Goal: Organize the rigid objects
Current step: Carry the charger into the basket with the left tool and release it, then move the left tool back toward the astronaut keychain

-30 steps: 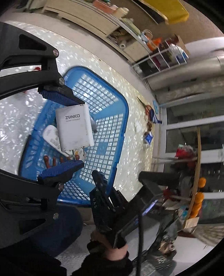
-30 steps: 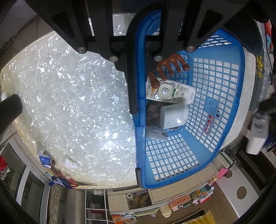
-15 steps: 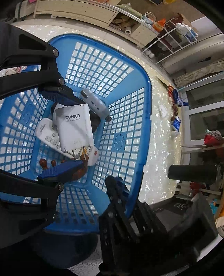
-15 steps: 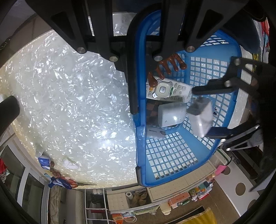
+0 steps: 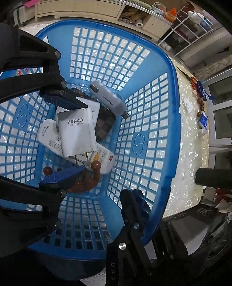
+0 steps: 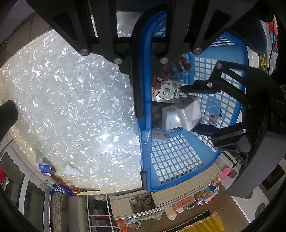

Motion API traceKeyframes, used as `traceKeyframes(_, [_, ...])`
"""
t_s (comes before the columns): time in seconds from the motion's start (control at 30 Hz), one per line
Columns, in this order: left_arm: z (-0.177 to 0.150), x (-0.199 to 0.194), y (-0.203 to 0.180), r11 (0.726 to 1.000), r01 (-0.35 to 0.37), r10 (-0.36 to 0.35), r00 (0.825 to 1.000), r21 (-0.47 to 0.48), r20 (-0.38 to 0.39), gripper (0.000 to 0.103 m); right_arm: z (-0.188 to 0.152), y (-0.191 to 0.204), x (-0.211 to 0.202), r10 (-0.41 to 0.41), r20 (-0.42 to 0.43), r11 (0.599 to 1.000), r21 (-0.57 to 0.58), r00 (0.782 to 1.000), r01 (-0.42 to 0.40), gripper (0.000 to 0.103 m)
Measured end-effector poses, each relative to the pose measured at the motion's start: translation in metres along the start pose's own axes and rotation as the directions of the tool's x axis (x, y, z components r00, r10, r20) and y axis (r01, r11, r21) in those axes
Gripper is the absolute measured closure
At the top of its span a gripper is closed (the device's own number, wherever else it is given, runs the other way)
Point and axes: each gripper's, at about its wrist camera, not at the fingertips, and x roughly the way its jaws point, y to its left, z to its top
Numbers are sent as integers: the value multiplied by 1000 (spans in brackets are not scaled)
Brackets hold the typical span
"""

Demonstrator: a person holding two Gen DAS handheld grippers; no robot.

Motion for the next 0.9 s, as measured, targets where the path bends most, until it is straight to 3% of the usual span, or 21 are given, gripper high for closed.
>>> traceKeyframes(0.27, [3, 5, -5, 1000, -7, 8, 999, 18, -42, 34, 0, 0, 0, 2, 0, 1000, -3, 1000, -2, 93])
traceKeyframes(0.4, [2, 0, -7, 1000, 12, -11, 1000, 16, -23, 12, 1, 0, 0, 3, 0, 1000, -2, 1000, -3, 93])
traceKeyframes(0.53, [1, -6, -7, 1000, 25, -25, 1000, 5, -6, 8, 1, 2, 0, 2, 1, 1000, 1, 1000, -2, 93])
traceKeyframes(0.7, [-10, -22, 1, 996, -85, 85, 996, -26, 21, 8, 2, 3, 1, -5, -3, 1000, -3, 1000, 5, 93])
traceKeyframes(0.9, [-36, -63, 18, 962, -245, 256, 962, -121, 89, 8, 1, 4, 1, -14, -11, 1000, -13, 1000, 14, 93])
